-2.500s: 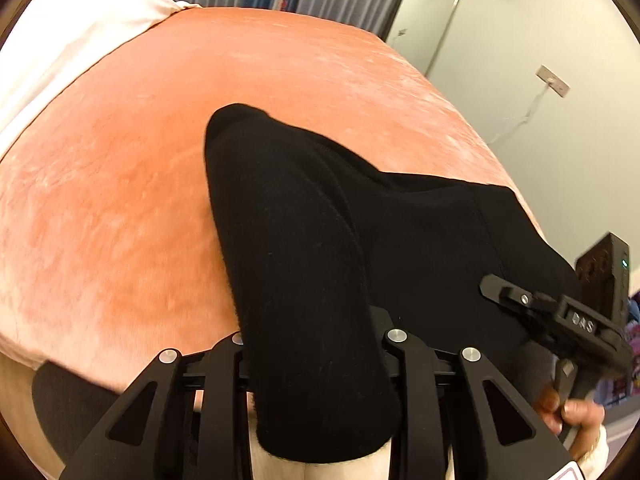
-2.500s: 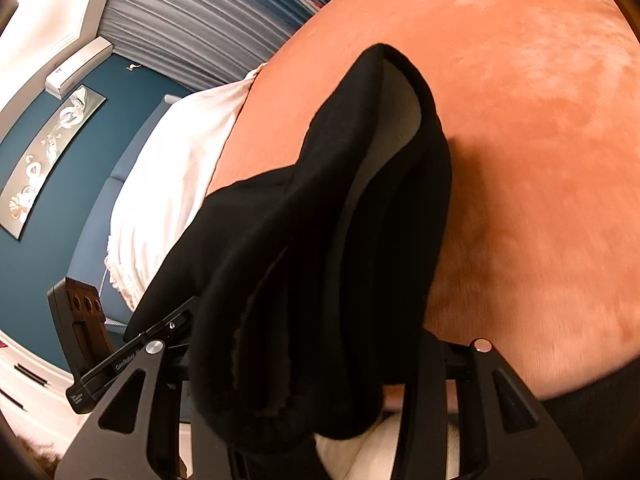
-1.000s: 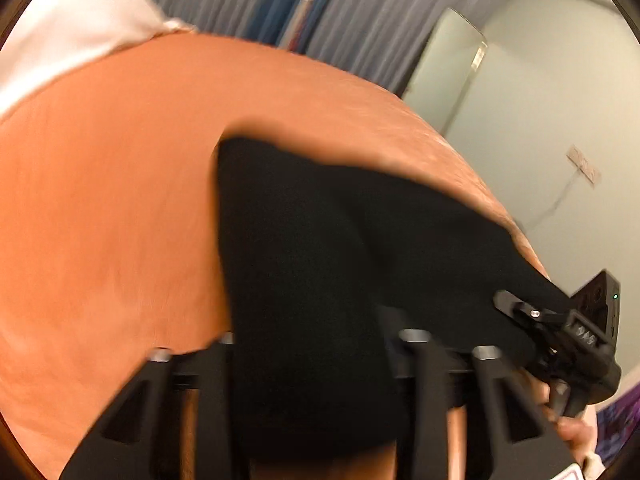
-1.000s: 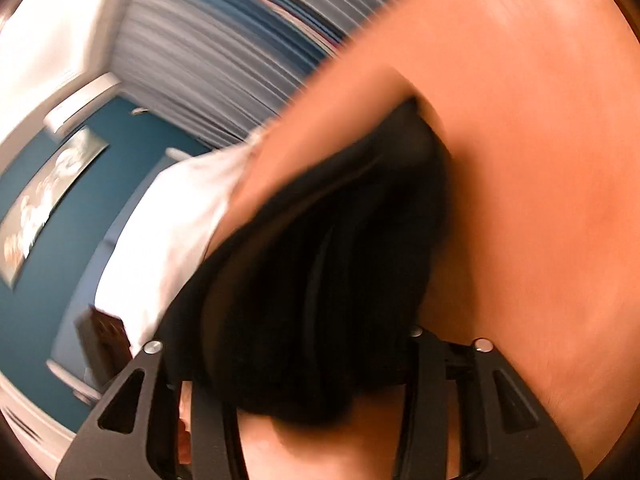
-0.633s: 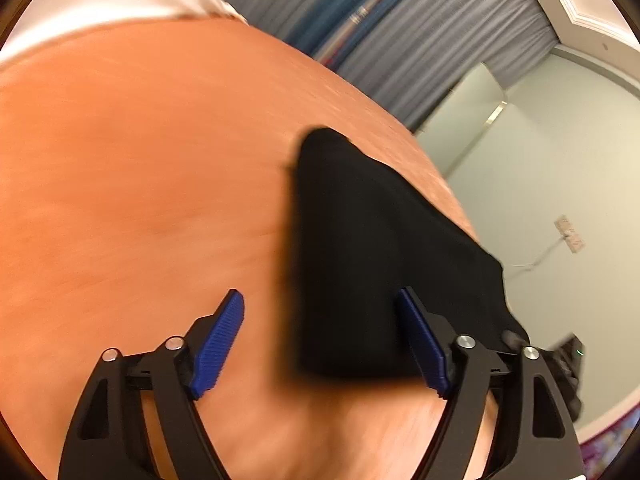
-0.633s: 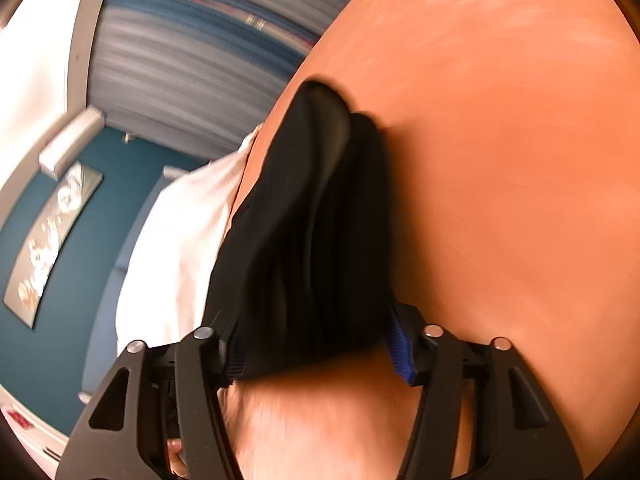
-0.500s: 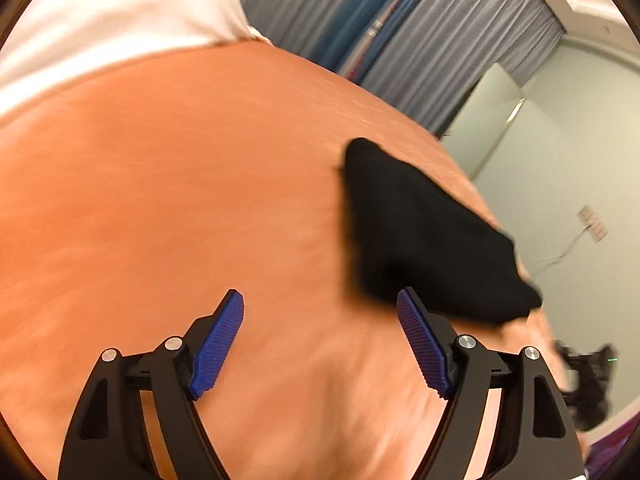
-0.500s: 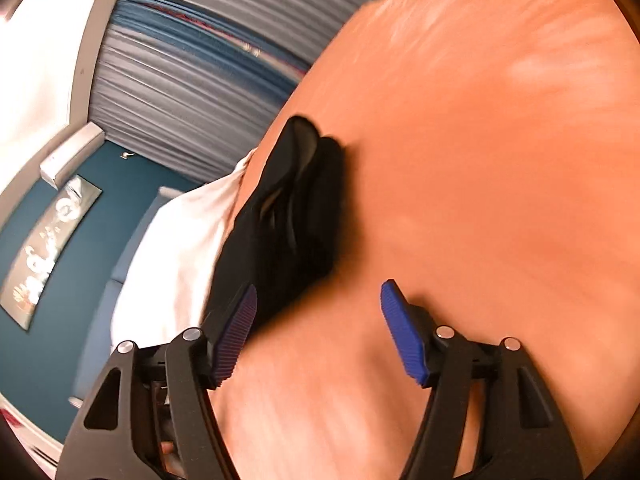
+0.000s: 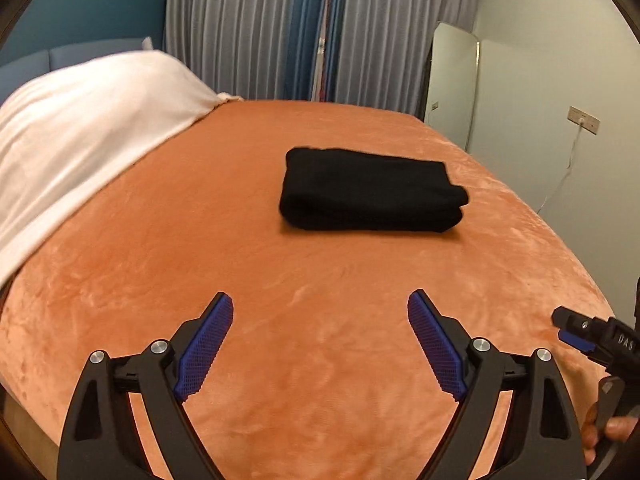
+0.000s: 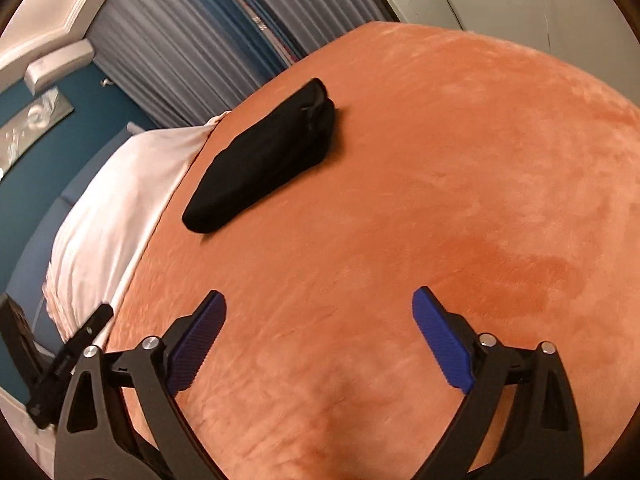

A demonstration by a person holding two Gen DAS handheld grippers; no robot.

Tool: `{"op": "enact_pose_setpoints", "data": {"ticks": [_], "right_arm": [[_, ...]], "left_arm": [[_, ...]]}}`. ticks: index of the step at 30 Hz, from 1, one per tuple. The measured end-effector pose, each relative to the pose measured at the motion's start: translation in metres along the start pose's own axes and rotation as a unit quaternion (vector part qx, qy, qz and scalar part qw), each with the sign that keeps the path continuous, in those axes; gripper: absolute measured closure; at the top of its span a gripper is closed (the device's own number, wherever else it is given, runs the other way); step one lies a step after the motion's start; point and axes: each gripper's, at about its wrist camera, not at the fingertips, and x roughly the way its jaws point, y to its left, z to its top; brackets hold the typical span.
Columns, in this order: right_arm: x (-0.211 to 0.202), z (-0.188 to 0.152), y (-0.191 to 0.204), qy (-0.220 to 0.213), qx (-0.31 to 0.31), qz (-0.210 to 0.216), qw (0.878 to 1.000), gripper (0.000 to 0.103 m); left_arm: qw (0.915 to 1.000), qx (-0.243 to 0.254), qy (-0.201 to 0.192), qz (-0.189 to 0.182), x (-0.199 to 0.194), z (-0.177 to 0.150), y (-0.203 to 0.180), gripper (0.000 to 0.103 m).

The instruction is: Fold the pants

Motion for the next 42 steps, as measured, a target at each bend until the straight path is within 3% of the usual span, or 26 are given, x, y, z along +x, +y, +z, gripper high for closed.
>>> {"op": "enact_pose_setpoints", "data": {"ticks": [4,9,13,15,23,32,37,42], "right_arm": [[-0.003,-0.002,0.028,-0.011,-0.048,-0.014,0.999,0.005],[0.011,-0.008,0.048,0.007,-0.074,-0.033,0.997,0.005],[0.015,-0.008,0.056,0.006,-0.092,-0.058,0.994,0.005],[0.017,-0.003,0.066,0.0,-0.117,-0.091,0.989,0.005],[0.006,0.021,0.098,-0.047,-0.165,-0.144,0.975,0.005],[-0.014,0.052,0.129,-0.093,-0.152,-0.111,0.978,0.005],[-0.022,0.048,0.148,-0.119,-0.172,-0.121,0.97,0.005],[-0.027,0.038,0.151,-0.122,-0.164,-0.114,0.972,0.005]], "left_arm": [[0.9994,0.023,-0.024,0.013,-0.025,0.006,-0.026,0.011],[0.998,0.041,-0.015,0.045,-0.027,0.008,-0.044,0.011],[0.9982,0.035,0.0,0.05,-0.027,0.005,-0.045,0.011],[0.9976,0.033,0.002,0.062,-0.028,0.005,-0.045,0.011],[0.9956,0.012,0.007,0.093,-0.029,0.018,-0.036,0.011],[0.9955,-0.004,-0.016,0.093,-0.044,0.043,-0.029,0.011],[0.9955,-0.005,-0.029,0.091,-0.054,0.05,-0.027,0.011],[0.9949,-0.003,-0.036,0.094,-0.062,0.053,-0.024,0.011]]}}
